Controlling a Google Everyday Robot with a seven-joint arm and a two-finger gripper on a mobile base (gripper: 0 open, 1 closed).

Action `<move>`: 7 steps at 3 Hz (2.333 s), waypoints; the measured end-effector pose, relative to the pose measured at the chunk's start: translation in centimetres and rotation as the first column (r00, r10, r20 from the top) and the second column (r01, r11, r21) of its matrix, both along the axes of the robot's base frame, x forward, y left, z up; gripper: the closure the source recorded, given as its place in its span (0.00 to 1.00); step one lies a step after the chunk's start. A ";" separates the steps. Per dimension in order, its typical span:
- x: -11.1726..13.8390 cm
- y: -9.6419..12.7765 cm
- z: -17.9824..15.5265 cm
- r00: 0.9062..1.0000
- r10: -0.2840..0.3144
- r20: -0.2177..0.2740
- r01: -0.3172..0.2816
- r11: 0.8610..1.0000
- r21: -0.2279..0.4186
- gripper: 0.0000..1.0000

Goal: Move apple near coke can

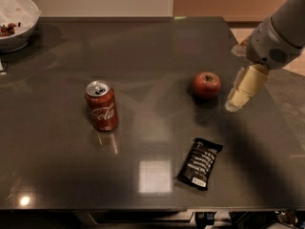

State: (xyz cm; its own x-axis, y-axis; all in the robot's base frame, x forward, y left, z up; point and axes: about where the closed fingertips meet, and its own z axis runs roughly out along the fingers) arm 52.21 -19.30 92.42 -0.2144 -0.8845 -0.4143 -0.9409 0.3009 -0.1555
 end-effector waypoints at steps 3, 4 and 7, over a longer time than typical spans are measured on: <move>2.6 0.2 -2.0 1.000 -0.017 0.016 0.016 0.998 0.054 0.00; 5.3 0.5 -4.0 0.999 -0.030 0.020 0.028 0.995 0.101 0.00; 8.7 2.7 -6.8 1.000 -0.007 -0.027 0.011 0.988 0.155 0.41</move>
Offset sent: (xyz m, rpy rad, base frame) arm 0.0437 0.0007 -0.0347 0.1251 -0.0244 -0.0300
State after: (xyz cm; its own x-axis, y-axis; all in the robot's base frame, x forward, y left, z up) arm 60.88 -16.57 85.58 -0.2347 -0.8079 -0.5405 -0.9411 0.3281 -0.0817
